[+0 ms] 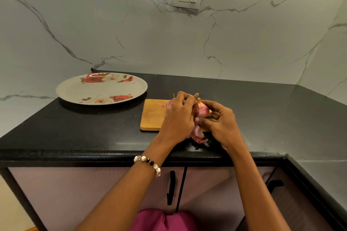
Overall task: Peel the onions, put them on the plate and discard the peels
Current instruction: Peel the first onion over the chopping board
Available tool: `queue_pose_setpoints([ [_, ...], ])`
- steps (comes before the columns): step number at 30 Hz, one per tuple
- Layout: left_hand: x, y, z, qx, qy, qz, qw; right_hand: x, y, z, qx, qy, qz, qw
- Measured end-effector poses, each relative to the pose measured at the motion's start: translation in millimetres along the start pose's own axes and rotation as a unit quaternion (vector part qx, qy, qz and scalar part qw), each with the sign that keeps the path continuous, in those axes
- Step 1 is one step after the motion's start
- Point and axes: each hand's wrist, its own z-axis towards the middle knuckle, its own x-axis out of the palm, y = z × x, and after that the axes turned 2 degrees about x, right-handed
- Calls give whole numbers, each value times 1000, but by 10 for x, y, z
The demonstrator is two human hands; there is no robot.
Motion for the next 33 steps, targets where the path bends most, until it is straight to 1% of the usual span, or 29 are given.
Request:
queue_pose_setpoints([
  [2, -17, 3, 10, -21, -36, -34, 999, 8, 19, -12, 1, -10, 22, 1000],
  [4, -43, 8, 16, -41, -79, -61, 994, 7, 13, -9, 2, -14, 17, 1000],
  [5, -54, 9, 16, -39, -86, -68, 993, 3, 2, -4, 4, -12, 13, 1000],
  [9, -44, 10, 13, -7, -67, -80, 994, -8, -27, 7, 8, -6, 9, 1000],
  [21, -24, 30, 5, -4, -59, -48, 997, 0, -39, 10, 6, 8, -17, 1000],
  [29, 2, 22, -6, -5, -28, -35, 999, 3, -58, 28, 2, 5, -24, 1000],
  [33, -4, -8, -8, -11, 7, -16, 1000, 5, -36, 15, 2, 3, -24, 1000],
])
